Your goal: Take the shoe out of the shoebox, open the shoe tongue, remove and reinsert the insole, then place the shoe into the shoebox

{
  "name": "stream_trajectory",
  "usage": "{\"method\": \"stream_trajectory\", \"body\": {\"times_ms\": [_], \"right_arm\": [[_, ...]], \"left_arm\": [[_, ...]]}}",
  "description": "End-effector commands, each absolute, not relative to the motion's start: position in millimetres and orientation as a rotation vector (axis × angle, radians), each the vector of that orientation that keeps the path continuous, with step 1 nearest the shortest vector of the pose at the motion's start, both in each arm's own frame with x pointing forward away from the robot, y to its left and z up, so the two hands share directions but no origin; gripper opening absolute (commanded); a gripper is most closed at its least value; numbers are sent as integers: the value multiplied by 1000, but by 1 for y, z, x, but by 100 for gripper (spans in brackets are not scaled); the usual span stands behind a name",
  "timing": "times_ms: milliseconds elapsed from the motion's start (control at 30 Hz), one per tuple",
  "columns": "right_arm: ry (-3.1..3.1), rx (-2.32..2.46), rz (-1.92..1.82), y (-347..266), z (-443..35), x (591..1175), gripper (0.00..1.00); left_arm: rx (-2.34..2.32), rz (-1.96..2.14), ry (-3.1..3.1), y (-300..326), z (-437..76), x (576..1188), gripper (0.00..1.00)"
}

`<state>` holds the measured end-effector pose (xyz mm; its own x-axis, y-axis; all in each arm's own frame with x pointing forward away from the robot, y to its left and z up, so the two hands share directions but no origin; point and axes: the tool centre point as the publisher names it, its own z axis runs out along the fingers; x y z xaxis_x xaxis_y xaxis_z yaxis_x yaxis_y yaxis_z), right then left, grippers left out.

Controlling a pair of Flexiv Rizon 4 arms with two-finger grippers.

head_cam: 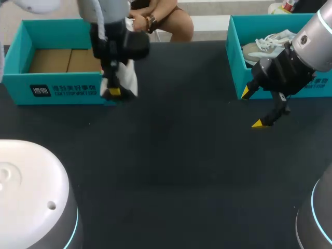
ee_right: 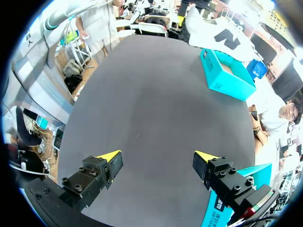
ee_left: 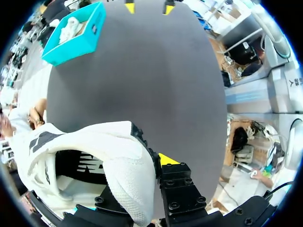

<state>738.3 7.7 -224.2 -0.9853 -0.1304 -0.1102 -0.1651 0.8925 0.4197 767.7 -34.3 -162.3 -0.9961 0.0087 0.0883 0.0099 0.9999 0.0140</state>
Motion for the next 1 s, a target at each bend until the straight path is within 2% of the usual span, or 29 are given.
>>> {"method": "stream_trajectory", "body": {"times_ms": [33,700,1000], "right_arm": [[2978,-232,670,8,-225,738,100],[2978,-232,670,8,-225,738,100],[2978,-232,670,8,-225,738,100]], "left_arm": [[-23,-8,-3036,2,-155,795,0],[-347,-10,-3016,162,-143,882,0],[-298,-18,-3021,169,-142,887,0]]}}
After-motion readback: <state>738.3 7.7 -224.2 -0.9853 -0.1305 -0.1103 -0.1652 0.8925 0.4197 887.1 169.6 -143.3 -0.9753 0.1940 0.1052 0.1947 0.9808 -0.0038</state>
